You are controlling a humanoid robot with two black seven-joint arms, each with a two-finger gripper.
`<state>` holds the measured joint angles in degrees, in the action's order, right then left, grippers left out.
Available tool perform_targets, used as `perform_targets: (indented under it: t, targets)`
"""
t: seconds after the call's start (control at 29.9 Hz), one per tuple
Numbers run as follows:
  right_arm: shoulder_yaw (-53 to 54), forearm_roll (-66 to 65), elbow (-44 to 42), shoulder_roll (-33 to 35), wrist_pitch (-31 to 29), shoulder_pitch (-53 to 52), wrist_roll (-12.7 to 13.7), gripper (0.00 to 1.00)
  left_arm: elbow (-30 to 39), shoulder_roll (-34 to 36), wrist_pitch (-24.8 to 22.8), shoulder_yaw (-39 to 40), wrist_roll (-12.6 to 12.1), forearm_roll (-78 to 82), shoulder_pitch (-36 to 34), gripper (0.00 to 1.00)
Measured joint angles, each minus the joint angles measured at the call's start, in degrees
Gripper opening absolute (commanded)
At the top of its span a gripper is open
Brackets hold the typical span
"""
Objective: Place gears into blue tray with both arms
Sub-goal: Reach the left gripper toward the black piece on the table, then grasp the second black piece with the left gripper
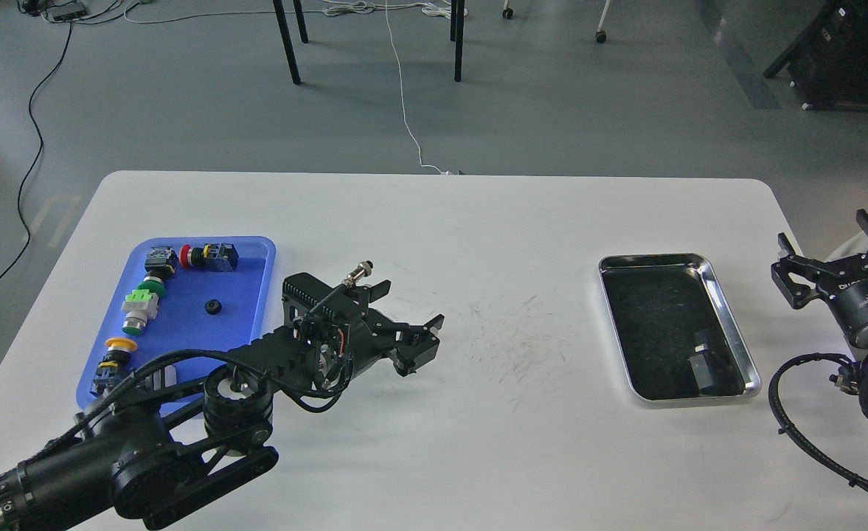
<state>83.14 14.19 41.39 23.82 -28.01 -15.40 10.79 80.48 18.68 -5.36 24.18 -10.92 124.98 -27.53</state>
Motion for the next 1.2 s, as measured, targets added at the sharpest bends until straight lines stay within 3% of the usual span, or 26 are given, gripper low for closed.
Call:
perform_targets:
  t: [0.2,0.57,1.2]
  targets:
    - [-1.39,0.03,0.77,-0.21,0.00,-0.12,-0.14,0.97,-3.34,-2.41,0.00,-0.04,0.76,0.02,2.17,0.92]
    - [-2.39,-0.11,2.99,-0.36,0.00,-0.95,-0.22,0.97,-7.46,-5.11,0.00,0.03,2.07,0.03,4.13,0.65]
    - [-3.86,-0.07,3.35,-0.40,0.02,-0.95,-1.10,0.97,-9.86,-4.90,0.23,0.47,1.60,0.03,3.27,0.60]
